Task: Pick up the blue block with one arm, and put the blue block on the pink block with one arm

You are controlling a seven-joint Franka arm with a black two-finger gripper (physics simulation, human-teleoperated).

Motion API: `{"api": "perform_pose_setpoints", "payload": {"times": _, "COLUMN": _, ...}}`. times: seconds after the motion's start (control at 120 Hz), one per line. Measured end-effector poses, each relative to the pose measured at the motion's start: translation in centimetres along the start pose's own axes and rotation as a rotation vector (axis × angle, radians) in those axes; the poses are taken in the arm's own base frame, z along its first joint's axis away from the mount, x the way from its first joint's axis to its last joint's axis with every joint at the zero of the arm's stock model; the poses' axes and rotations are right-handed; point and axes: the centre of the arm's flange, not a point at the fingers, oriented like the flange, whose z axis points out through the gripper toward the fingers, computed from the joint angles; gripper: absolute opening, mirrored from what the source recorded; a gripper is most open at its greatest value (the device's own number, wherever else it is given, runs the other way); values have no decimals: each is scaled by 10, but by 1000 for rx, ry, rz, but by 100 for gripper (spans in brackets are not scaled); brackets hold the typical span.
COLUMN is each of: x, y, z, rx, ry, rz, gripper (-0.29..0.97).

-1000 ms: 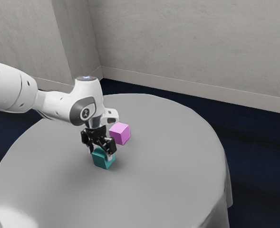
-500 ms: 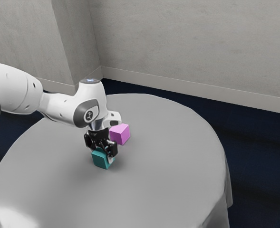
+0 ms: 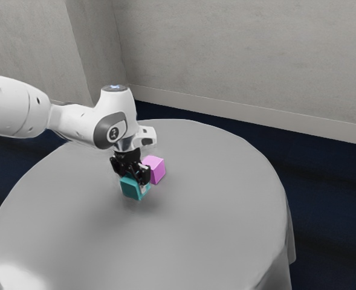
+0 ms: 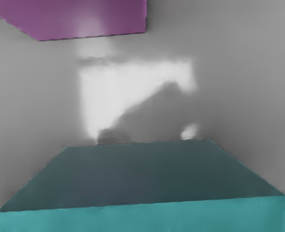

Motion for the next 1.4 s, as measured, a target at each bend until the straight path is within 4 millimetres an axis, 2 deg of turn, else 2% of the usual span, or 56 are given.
{"api": "perform_pose_setpoints", "payload": {"times": 0.133, "x": 20, "y": -4, "z": -45, "rx": 28, "ry": 38, "rz": 8, "gripper": 38}}
{"api": "perform_pose_setpoints", "payload": {"times": 0.25, "x": 39, "y": -14, "z": -59, "rx": 36, "ry": 36, "rz": -4, "gripper": 39}}
{"api": "perform_pose_setpoints", "payload": {"times": 0.358, "x": 61, "y": -20, "z": -52, "rx": 33, "ry": 17, "rz": -14, "gripper": 39}}
{"api": "perform_pose_setpoints", "payload": {"times": 0.558, "x": 80, "y": -27, "z": -36, "rx": 27, "ry": -27, "rz": -24, "gripper": 39}}
{"api": "perform_pose_setpoints", "payload": {"times": 0.817, "x": 85, "y": -26, "z": -32, "rx": 24, "ry": -55, "rz": -23, "gripper": 39}}
{"api": "perform_pose_setpoints", "payload": {"times": 1.183, "x": 90, "y": -23, "z": -37, "rx": -19, "ry": -27, "rz": -39, "gripper": 39}}
{"api": "perform_pose_setpoints", "payload": {"times": 1.4, "x": 94, "y": -22, "z": -23, "rx": -37, "ry": -25, "rz": -43, "gripper": 39}}
